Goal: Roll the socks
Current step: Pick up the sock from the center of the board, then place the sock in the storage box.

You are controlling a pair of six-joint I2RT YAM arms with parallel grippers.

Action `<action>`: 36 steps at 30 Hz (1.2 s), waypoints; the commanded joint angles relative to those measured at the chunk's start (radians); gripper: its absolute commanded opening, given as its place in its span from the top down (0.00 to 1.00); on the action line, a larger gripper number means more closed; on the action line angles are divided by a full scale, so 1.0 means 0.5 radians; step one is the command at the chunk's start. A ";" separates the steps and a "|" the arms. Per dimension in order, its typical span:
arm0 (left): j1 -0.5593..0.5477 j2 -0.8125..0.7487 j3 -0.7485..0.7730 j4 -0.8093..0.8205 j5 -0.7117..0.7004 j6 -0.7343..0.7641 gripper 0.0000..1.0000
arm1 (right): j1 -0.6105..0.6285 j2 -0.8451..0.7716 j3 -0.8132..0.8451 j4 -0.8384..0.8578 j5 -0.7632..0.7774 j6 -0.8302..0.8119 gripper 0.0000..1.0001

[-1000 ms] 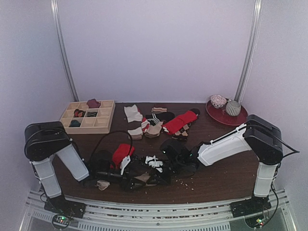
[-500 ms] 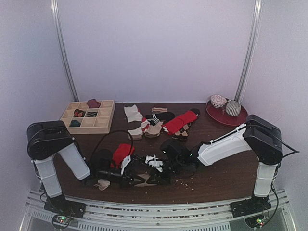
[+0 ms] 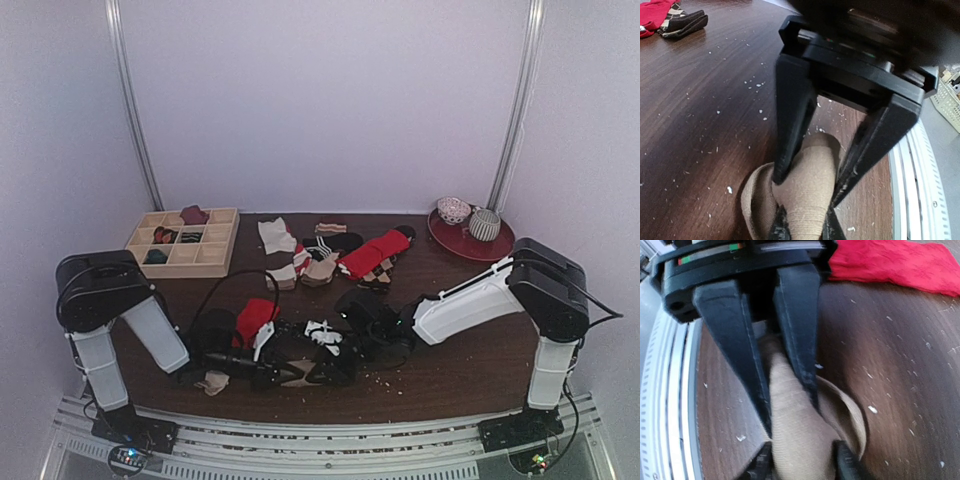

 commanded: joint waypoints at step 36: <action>1.193 -1.072 0.624 -1.281 -1.447 0.536 1.00 | -0.486 -1.431 -1.211 0.840 0.008 0.590 0.35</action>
